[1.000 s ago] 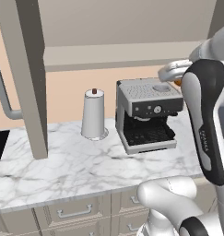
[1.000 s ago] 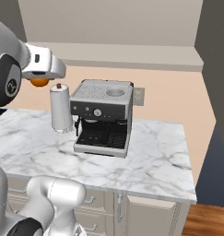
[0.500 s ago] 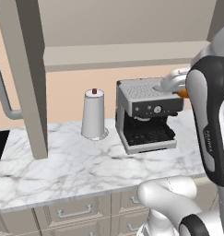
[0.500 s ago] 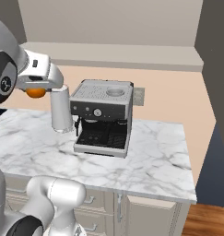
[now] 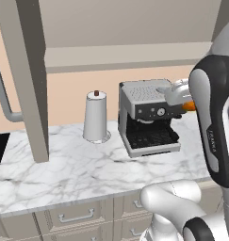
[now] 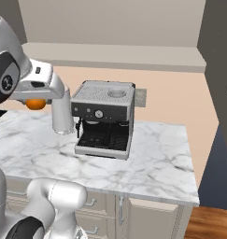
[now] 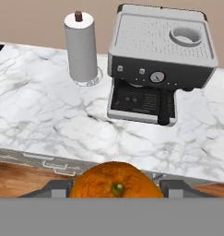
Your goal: Pick the tangerines from the cabinet and place them in one bowl. Pick the mango from the sink and place it in the other bowl.
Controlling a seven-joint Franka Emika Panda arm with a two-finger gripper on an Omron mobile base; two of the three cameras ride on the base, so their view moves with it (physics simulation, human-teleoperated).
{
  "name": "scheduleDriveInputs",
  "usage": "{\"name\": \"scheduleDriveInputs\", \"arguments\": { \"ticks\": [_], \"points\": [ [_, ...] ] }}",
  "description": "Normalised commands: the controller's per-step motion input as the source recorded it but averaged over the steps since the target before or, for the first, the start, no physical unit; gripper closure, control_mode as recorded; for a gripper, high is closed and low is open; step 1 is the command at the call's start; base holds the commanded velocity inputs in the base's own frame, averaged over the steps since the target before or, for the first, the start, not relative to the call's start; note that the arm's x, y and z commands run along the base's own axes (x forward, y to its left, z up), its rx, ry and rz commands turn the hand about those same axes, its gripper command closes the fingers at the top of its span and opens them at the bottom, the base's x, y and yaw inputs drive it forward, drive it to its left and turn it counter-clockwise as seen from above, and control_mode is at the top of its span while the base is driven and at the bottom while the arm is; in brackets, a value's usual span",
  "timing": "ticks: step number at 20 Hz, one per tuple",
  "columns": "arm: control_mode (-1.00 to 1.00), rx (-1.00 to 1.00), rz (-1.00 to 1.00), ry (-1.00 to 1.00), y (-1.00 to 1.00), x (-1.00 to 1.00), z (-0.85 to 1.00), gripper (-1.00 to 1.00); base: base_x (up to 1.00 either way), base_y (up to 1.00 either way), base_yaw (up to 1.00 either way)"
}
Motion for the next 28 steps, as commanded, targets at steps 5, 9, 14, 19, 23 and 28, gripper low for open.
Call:
{"name": "scheduleDriveInputs", "arguments": {
  "ticks": [5, 9, 14, 19, 23, 28],
  "points": [
    [-1.0, 0.0, 0.03, -0.04, 0.0, -0.08, -0.32, 1.0, 0.0, 0.0, 0.0],
    [-1.0, 0.0, 0.03, -0.07, 0.0, 0.0, -0.28, 1.0, 0.0, 0.0, 0.0],
    [-1.0, 0.0, 0.01, -0.04, 0.0, 0.02, -0.17, 1.0, 0.0, 0.0, 0.0],
    [-1.0, 0.0, 0.0, -0.01, 0.0, 0.03, -0.09, 1.0, 0.0, 0.0, 0.0],
    [1.0, 0.0, 0.0, 0.0, 0.0, 0.0, 0.0, 1.0, -0.07, -0.02, 0.01],
    [1.0, 0.0, 0.0, 0.0, 0.0, 0.0, 0.0, 1.0, -0.65, -0.18, 0.04]
  ]
}}
